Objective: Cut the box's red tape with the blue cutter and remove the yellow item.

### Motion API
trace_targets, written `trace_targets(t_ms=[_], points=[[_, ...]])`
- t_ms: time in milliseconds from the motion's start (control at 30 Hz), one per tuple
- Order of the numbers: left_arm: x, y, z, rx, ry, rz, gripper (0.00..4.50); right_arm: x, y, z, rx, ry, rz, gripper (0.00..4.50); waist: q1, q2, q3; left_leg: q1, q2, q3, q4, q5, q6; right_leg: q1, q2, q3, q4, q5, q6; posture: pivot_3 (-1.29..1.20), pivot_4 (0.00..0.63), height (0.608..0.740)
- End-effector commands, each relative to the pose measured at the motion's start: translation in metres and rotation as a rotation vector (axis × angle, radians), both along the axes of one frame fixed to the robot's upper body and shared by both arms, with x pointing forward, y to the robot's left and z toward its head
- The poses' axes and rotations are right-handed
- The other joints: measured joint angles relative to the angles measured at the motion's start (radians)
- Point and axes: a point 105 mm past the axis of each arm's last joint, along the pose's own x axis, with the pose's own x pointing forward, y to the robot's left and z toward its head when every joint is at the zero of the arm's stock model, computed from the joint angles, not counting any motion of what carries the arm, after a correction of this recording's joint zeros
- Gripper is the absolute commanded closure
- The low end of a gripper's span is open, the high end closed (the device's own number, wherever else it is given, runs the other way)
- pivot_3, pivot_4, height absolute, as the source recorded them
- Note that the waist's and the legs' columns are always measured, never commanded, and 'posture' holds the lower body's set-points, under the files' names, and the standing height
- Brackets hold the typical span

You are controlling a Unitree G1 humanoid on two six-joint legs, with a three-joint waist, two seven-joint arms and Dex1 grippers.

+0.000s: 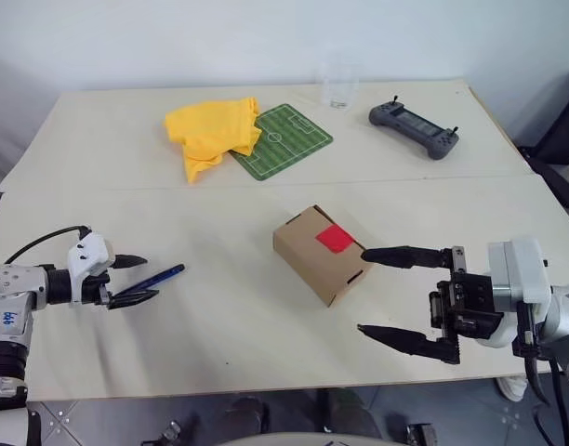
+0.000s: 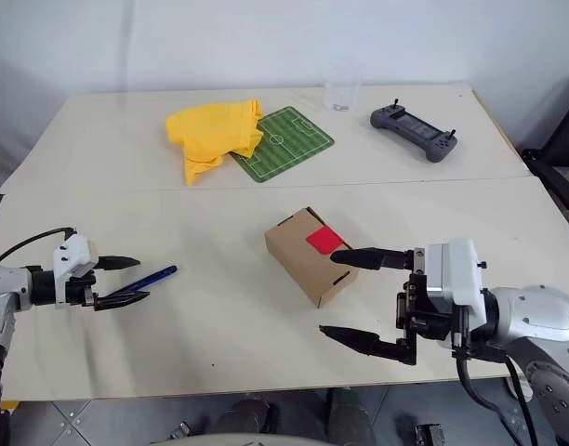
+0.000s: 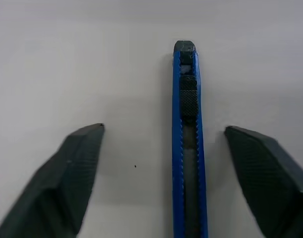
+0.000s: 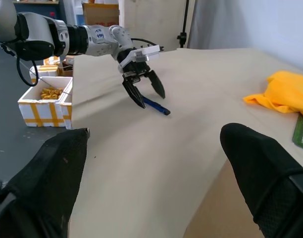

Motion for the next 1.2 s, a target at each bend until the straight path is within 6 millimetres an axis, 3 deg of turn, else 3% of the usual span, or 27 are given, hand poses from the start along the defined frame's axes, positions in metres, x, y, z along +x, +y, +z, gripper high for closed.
trace_targets(t_ms=[33, 267, 433, 533, 667, 733, 867, 1033, 1133, 1200], points=[[-0.011, 0.006, -0.016, 0.041, 0.116, 0.016, 1.58, -0.005, 0.001, 0.008, 0.001, -0.038, 0.000, 0.00, -0.001, 0.001, -0.001, 0.000, 0.000, 0.000, 0.000, 0.000, 0.000, 0.000, 0.000, 0.000, 0.000, 0.000, 0.000, 0.00, 0.150, 0.740], [-0.024, 0.003, -0.030, 0.049, 0.168, 0.003, 3.66, -0.004, 0.001, 0.009, 0.003, -0.035, 0.001, 0.00, -0.001, 0.002, -0.001, 0.000, 0.000, 0.001, -0.001, 0.000, 0.000, 0.000, 0.000, 0.001, 0.000, 0.000, 0.000, 0.00, 0.150, 0.740], [-0.027, 0.004, -0.033, 0.061, 0.177, 0.017, 3.66, -0.003, 0.001, 0.010, 0.000, -0.034, 0.007, 0.00, 0.000, 0.007, -0.004, 0.000, 0.000, 0.002, -0.001, 0.000, 0.001, 0.000, 0.000, 0.001, -0.001, 0.000, 0.000, 0.00, 0.150, 0.740], [-0.028, 0.002, -0.035, 0.056, 0.176, 0.015, 4.03, -0.001, 0.001, 0.009, -0.001, -0.031, 0.010, 0.00, 0.000, 0.008, -0.005, 0.001, 0.000, 0.002, -0.001, 0.000, 0.001, 0.000, 0.000, 0.002, -0.001, 0.000, 0.000, 0.00, 0.150, 0.740], [-0.030, -0.013, -0.029, 0.030, 0.132, -0.054, 4.04, 0.000, -0.001, 0.008, -0.004, -0.026, 0.003, 0.00, 0.000, 0.009, -0.005, 0.001, 0.000, 0.002, -0.001, 0.000, 0.001, 0.000, 0.000, 0.002, -0.001, 0.000, 0.000, 0.00, 0.150, 0.740], [-0.031, -0.031, -0.017, 0.000, 0.091, -0.144, 4.04, -0.001, -0.005, 0.007, -0.016, -0.014, -0.006, 0.00, 0.003, 0.009, -0.005, 0.001, 0.000, 0.002, -0.001, -0.001, 0.001, 0.000, 0.000, 0.002, -0.002, 0.000, 0.000, 0.00, 0.150, 0.740], [-0.058, -0.088, 0.004, 0.097, 0.067, -0.519, 4.04, -0.012, -0.013, -0.002, -0.070, 0.075, 0.001, 0.00, 0.015, 0.007, -0.004, -0.002, 0.000, -0.001, 0.000, -0.001, 0.002, 0.002, -0.002, 0.003, -0.002, 0.000, 0.000, 0.00, 0.150, 0.740], [-0.068, -0.150, -0.002, 0.139, 0.115, -0.606, 4.04, -0.020, -0.021, -0.028, -0.123, 0.186, -0.039, 0.00, 0.031, 0.006, -0.004, -0.002, 0.000, -0.005, 0.000, -0.001, 0.002, 0.004, -0.002, 0.002, -0.008, 0.000, 0.000, 0.00, 0.150, 0.740], [-0.065, -0.194, -0.004, 0.086, 0.092, -0.575, 4.04, -0.022, -0.025, -0.045, -0.170, 0.227, -0.088, 0.55, 0.035, 0.007, -0.004, -0.002, -0.001, -0.004, 0.000, -0.001, 0.002, 0.005, -0.002, 0.003, -0.007, 0.000, 0.000, 0.00, 0.150, 0.740], [-0.066, -0.221, -0.013, 0.107, 0.128, -0.560, 4.04, -0.022, -0.029, -0.063, -0.236, 0.252, -0.142, 1.19, 0.036, 0.005, -0.003, -0.001, -0.002, -0.003, 0.001, -0.001, 0.002, 0.005, -0.001, 0.002, -0.006, 0.001, 0.001, 0.00, 0.150, 0.740]])
